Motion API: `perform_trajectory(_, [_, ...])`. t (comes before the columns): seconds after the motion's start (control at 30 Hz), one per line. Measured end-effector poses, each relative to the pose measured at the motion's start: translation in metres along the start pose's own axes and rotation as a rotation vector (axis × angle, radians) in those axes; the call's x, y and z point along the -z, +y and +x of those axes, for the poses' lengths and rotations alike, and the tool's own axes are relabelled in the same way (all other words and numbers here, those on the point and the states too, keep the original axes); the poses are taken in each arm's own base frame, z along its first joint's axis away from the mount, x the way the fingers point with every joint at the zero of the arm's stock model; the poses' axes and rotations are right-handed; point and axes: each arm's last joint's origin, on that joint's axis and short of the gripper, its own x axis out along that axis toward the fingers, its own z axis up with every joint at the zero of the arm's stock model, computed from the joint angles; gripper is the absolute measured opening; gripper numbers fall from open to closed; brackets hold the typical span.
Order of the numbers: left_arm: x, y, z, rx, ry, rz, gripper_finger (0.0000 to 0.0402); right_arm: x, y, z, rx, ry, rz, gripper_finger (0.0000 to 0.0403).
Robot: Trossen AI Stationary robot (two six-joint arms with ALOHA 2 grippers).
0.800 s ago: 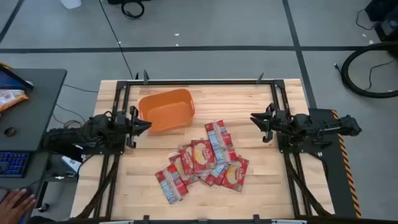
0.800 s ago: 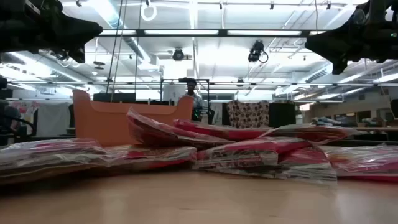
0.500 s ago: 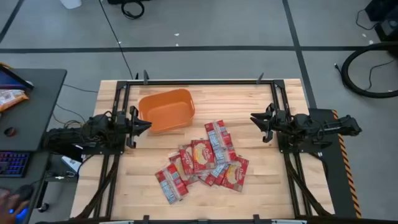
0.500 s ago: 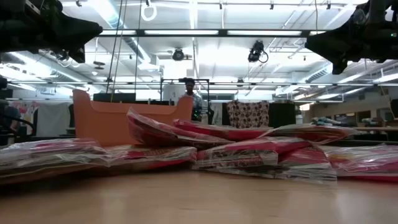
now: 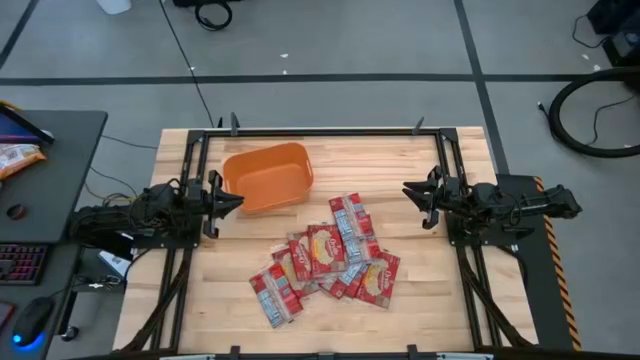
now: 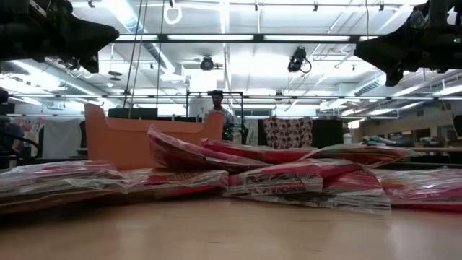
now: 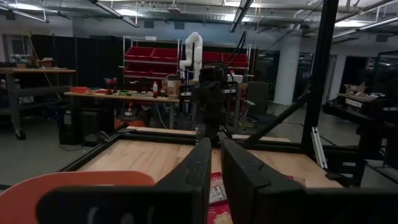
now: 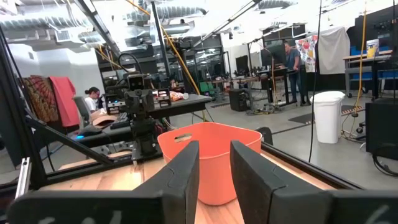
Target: Sort popcorn bags into baskets
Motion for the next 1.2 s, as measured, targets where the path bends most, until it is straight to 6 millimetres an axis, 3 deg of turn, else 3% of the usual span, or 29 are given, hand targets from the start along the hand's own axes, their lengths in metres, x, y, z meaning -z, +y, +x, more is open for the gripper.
perform_trajectory(0.73, [0.0001, 0.0, 0.0, 0.0, 0.001, -0.001, 0.0043, 0.0, 0.0, 0.0, 0.0, 0.0, 0.0, 0.0095])
perform_trajectory(1.03, [-0.0013, -0.0001, 0.0, 0.004, -0.013, -0.251, 0.0043, 0.0001, 0.0, 0.0, 0.0, 0.0, 0.0, 0.0095])
perform_trajectory(1.2, [-0.0012, -0.0002, 0.0, 0.004, -0.012, -0.283, 0.0043, 0.0001, 0.0, 0.0, 0.0, 0.0, 0.0, 0.0095])
